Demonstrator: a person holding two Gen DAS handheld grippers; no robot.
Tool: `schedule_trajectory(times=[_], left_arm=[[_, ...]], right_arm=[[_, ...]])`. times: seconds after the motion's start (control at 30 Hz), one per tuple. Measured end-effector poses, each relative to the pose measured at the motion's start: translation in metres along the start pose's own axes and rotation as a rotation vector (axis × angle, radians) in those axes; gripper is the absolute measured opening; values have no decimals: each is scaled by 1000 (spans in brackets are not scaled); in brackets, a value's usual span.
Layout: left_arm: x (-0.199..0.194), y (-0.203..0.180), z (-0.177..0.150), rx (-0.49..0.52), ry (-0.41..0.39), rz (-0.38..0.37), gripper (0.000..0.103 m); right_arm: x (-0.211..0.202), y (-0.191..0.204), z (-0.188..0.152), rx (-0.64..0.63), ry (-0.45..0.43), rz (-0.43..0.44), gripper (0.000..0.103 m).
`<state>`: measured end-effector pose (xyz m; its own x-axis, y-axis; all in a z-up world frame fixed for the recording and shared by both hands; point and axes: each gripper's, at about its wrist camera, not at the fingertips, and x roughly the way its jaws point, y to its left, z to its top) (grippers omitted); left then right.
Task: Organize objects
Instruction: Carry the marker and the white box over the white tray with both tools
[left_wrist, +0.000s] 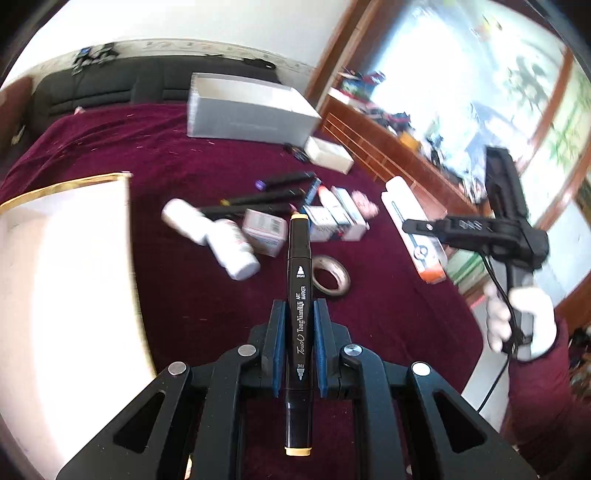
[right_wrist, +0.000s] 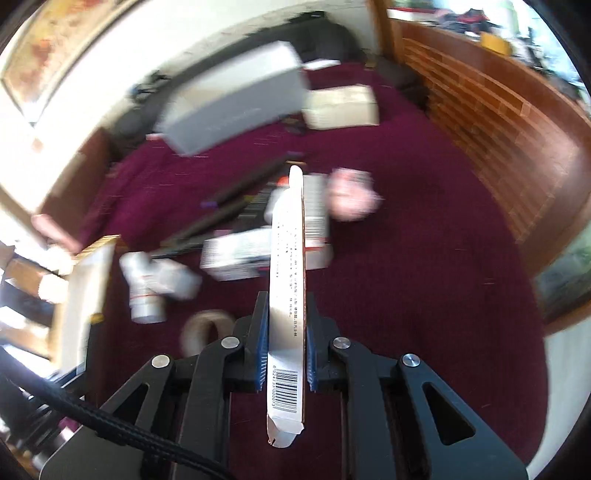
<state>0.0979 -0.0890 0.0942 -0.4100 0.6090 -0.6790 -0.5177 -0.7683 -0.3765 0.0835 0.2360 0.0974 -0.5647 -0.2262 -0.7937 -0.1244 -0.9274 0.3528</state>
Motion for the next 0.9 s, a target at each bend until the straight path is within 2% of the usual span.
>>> schedule_trajectory(times=[0.07,0.23,0.3,0.4,0.5,0.63,0.9], left_arm=[[-16,15,10,-27,-14,22,12],[-43,55,40,-67,-27,142,12],[-43,73,53,-86,-26,190,12],[-32,109,69,-156,-1,219,12],[-14,150,77,-241,17,271,12],[12,194,70,-372,38,265,12],[43,232,63,-478,26,240,11]], right_arm=[[-5,32,2,-38,10,83,14],[14,121,14,-122,85,286,14],[32,164,17,-157,127,345,14],[68,215,21,-161,192,388,14],[105,248,23,-157,233,354,14],[153,269,24,-125,269,295,14],[196,291,24,-176,284,166,14]])
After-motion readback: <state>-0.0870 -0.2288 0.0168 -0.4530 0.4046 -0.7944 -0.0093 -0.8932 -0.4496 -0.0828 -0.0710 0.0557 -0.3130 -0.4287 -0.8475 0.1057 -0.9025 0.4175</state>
